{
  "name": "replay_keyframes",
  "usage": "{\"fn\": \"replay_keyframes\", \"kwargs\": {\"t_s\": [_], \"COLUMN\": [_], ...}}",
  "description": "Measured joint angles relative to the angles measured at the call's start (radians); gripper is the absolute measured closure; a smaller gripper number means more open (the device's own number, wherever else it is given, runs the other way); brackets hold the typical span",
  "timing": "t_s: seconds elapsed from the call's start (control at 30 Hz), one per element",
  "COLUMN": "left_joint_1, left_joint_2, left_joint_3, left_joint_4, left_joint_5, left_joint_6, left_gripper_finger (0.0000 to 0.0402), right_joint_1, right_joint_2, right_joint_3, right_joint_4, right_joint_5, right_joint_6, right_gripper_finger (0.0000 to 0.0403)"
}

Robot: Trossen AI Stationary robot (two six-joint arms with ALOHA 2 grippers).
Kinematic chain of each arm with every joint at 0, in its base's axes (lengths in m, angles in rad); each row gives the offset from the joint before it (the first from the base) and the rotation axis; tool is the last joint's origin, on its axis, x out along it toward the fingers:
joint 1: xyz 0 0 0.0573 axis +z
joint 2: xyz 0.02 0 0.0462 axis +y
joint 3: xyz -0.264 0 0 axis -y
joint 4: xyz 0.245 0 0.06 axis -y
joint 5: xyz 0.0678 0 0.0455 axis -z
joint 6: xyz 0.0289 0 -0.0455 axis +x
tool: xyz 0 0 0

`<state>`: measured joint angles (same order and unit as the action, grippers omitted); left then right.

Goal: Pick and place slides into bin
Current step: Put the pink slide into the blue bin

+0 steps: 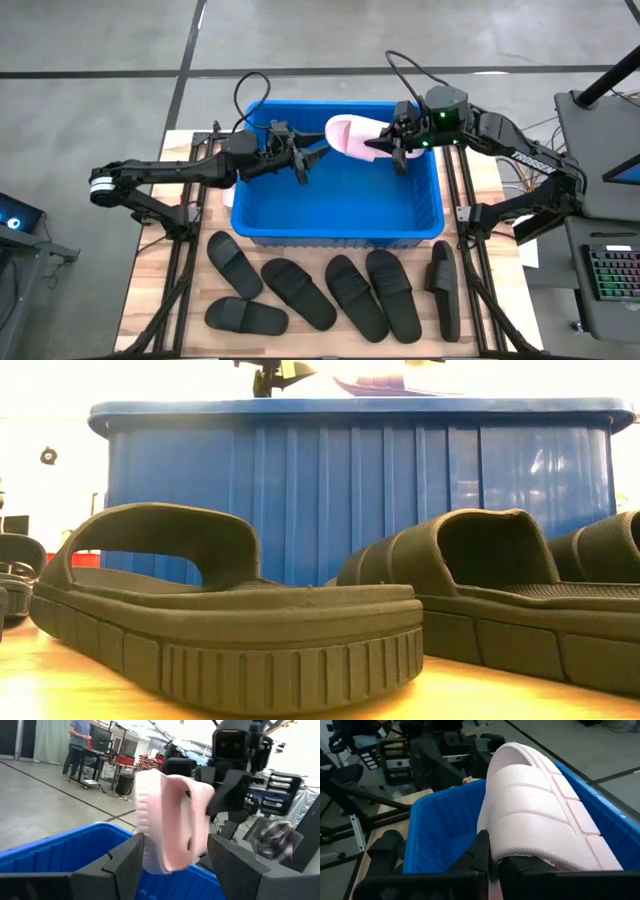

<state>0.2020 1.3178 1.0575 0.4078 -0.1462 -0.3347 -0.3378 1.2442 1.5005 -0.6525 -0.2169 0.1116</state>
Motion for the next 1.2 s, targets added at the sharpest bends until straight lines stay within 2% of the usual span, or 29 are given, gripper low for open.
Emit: {"fn": "replay_keyframes", "kwargs": {"t_s": [0.27,0.4,0.6,0.73,0.87,0.93,1.1,1.2], "left_joint_1": [0.000,0.000,0.005,0.007,0.011,0.020,0.029,0.034], "left_joint_2": [-0.005,-0.003,-0.002,-0.002,-0.002,-0.002,-0.002,-0.002], "left_joint_3": [-0.022,-0.022,-0.023,-0.023,-0.023,-0.023,-0.023,-0.023], "left_joint_4": [-0.007,0.005,0.059,0.055,0.054,0.054,0.053,0.053], "left_joint_5": [-0.001,0.003,0.056,0.064,0.082,0.108,0.154,0.166], "left_joint_6": [-0.001,-0.002,0.000,0.000,-0.007,-0.063,-0.082,-0.117], "left_gripper_finger": [0.0194,0.0194,0.0199,0.0246,0.0334,0.0375,0.0384,0.0384], "right_joint_1": [0.000,0.000,0.000,0.000,0.000,0.000,0.000,0.000], "right_joint_2": [-0.009,-0.009,0.000,0.002,0.003,0.003,0.002,0.002], "right_joint_3": [-0.001,-0.001,-0.001,-0.001,-0.001,-0.001,-0.001,-0.001], "right_joint_4": [-0.003,0.006,0.000,0.006,0.006,0.007,0.009,0.016], "right_joint_5": [-0.008,-0.086,-0.112,-0.127,-0.130,-0.132,-0.138,-0.137], "right_joint_6": [-0.031,-0.045,-0.043,-0.045,-0.045,-0.041,-0.004,-0.049], "right_gripper_finger": [0.0390,0.0390,0.0390,0.0390,0.0390,0.0390,0.0390,0.0388]}}
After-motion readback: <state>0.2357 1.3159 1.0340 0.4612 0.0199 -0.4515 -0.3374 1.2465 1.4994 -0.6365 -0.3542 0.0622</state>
